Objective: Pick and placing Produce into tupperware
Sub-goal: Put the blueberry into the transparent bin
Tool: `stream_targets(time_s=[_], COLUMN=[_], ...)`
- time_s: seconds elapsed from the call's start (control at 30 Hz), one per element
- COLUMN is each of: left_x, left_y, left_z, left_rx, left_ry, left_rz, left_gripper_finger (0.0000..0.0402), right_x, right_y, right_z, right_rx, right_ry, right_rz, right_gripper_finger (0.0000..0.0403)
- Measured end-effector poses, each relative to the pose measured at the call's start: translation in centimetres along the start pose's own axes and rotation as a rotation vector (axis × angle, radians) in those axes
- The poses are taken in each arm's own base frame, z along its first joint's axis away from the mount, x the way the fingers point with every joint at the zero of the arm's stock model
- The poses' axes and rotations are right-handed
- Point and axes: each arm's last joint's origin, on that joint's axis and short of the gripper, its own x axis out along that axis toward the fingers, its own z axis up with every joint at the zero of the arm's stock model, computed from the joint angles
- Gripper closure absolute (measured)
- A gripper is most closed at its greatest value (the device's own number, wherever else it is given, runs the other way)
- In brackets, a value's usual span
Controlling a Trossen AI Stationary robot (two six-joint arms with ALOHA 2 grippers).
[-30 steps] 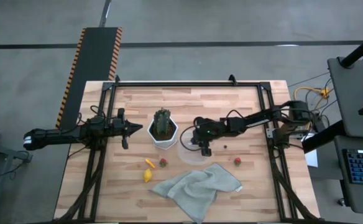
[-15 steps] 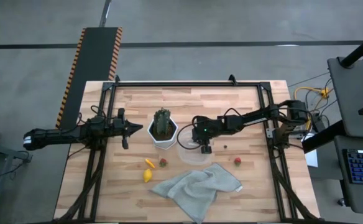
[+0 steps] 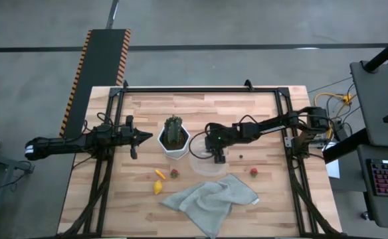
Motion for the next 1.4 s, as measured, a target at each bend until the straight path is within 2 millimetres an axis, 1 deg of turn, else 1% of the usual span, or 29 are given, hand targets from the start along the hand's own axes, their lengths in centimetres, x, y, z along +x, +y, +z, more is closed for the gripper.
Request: stream_targets(time_s=[0.13,0.2,0.37,0.57,0.8,0.97,1.1,1.27,1.4], left_x=[0.0,0.0,0.0,0.0,0.0,0.0,0.0,0.0,0.0], left_y=[0.0,0.0,0.0,0.0,0.0,0.0,0.0,0.0,0.0], left_z=[0.0,0.0,0.0,0.0,0.3,0.3,0.5,0.5,0.5], left_rx=[0.0,0.0,0.0,0.0,-0.003,-0.003,-0.004,-0.004,-0.004], left_ry=[0.0,0.0,0.0,0.0,-0.029,-0.035,-0.047,-0.05,-0.051], left_rz=[0.0,0.0,0.0,0.0,0.001,0.002,0.002,0.002,0.002], left_gripper_finger=[0.0402,0.0402,0.0402,0.0402,0.0402,0.0402,0.0402,0.0402,0.0402], right_x=[-1.5,-2.7,-6.4,-10.0,-12.5,-12.8,-12.4,-11.7,-11.2], right_y=[-0.1,0.0,0.2,1.3,2.7,3.8,4.6,5.1,5.1], right_z=[1.1,1.1,0.9,-0.9,-4.5,-7.2,-8.9,-10.0,-10.6], right_rx=[0.024,0.025,0.074,0.137,0.187,0.224,0.222,0.207,0.224], right_ry=[-0.042,-0.03,0.006,0.06,0.073,0.083,0.096,0.101,0.126], right_rz=[-0.006,-0.005,-0.002,0.018,0.039,0.06,0.07,0.014,-0.033], right_gripper_finger=[0.0233,0.0236,0.0244,0.0248,0.0249,0.0248,0.023,0.02,0.0191])
